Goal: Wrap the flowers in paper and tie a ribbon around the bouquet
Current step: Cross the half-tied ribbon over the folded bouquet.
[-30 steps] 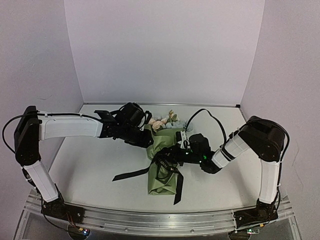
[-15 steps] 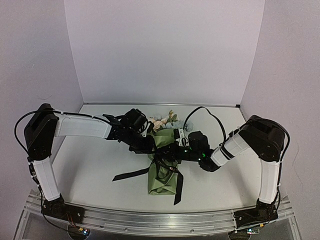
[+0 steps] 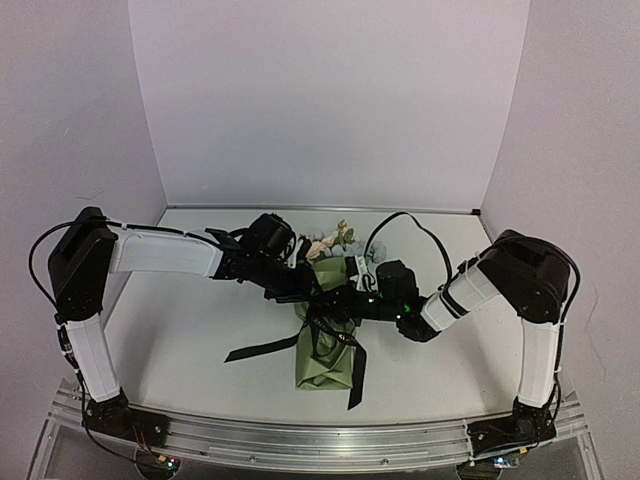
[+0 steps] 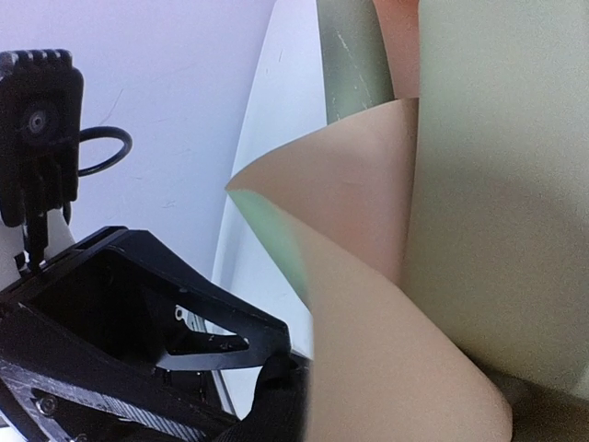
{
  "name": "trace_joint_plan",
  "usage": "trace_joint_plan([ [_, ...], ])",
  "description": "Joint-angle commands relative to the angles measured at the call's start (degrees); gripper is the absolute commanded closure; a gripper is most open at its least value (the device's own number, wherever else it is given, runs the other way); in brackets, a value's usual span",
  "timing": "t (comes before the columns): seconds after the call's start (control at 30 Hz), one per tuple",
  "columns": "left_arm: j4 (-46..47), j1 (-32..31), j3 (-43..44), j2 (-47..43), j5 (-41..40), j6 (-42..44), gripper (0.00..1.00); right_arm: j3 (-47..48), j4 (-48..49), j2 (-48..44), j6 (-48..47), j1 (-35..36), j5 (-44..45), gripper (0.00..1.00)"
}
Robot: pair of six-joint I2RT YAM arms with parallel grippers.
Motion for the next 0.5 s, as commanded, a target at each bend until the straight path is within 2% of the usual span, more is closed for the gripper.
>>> trace_joint_plan([
  [0.0,3.39,0.07,0.44,0.64,1.96,-1.32,0.63,1.75,1.35,-0.2,-0.28,-0.19,-1.33,1.0],
  [0.27,3.56,0.04,-0.7,0.7,1.18,-2.08,0.8,1.28,1.38,-0.5,-0.46,-0.24,-0.8,1.0],
  [0.47,3.98,0.04,-1.65,-0.2,-0.64,-2.31,0.97,1.25,1.31,-0.58,-0.36,-0.19,-0.72,0.99],
])
